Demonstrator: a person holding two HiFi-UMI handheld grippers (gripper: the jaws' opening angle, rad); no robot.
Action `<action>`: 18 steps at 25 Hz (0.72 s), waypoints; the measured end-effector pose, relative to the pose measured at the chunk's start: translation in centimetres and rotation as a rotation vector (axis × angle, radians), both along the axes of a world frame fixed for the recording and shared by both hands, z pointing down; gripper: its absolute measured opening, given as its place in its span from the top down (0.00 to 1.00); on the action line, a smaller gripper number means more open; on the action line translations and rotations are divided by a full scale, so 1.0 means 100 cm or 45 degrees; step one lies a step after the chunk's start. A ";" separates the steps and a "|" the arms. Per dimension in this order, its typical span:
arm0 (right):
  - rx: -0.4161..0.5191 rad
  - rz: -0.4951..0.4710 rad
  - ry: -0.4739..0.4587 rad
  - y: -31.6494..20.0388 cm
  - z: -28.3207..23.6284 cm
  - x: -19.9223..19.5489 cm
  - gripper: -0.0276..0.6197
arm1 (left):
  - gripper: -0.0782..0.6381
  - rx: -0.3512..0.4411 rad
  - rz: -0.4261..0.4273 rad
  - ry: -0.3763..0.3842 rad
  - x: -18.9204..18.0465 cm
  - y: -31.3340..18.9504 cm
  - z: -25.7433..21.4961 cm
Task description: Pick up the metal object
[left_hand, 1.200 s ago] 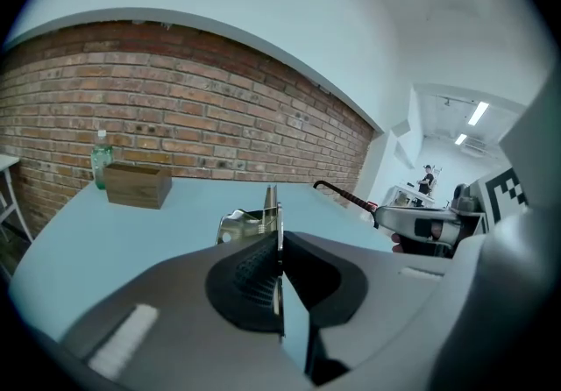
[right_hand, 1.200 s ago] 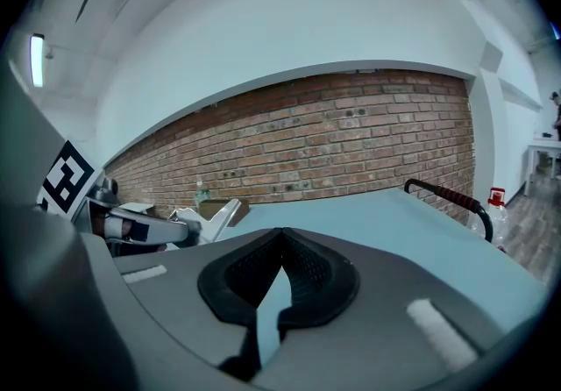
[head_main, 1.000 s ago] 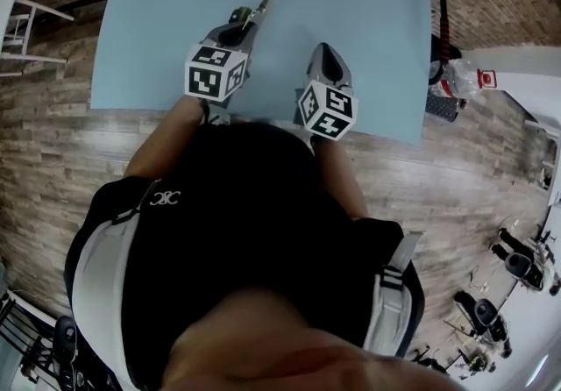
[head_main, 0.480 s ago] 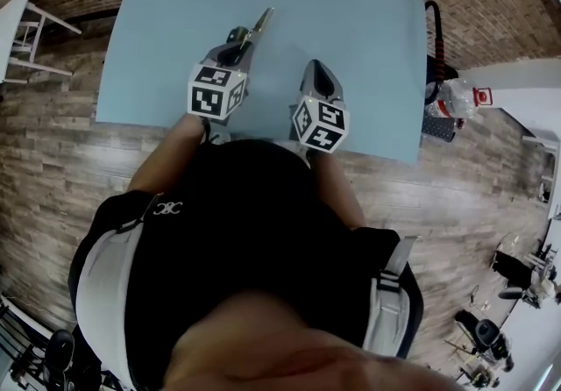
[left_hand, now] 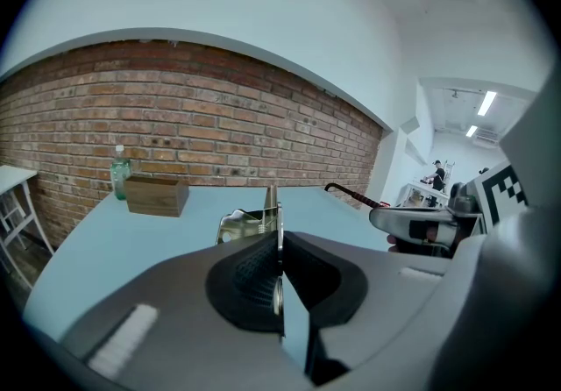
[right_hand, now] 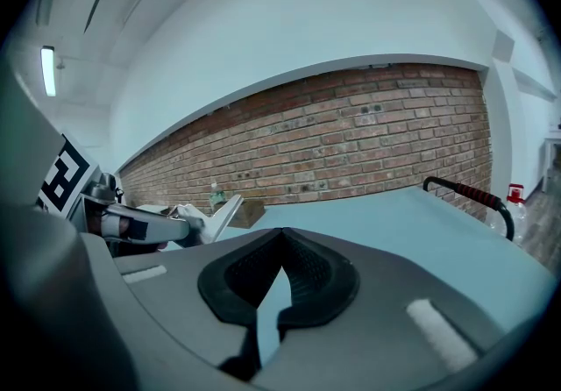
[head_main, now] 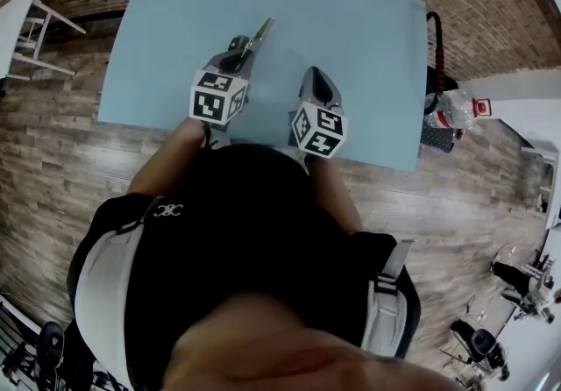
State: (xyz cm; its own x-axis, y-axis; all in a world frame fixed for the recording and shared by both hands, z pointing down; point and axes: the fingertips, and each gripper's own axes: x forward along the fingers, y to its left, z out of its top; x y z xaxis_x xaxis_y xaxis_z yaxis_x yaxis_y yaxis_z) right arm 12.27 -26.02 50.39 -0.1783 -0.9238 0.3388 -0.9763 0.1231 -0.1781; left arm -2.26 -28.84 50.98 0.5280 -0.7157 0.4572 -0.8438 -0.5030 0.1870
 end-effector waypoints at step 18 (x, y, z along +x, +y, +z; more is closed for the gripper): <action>0.013 -0.016 0.015 0.001 -0.002 -0.001 0.94 | 0.89 -0.019 0.002 0.000 0.000 -0.001 0.005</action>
State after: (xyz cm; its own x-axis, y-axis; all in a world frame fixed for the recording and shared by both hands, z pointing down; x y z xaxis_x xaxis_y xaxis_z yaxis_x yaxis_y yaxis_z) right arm 12.16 -25.92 50.22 -0.1864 -0.9249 0.3314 -0.9766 0.1375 -0.1656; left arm -2.25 -28.93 51.53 0.5290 -0.7081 0.4677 -0.8431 -0.5015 0.1943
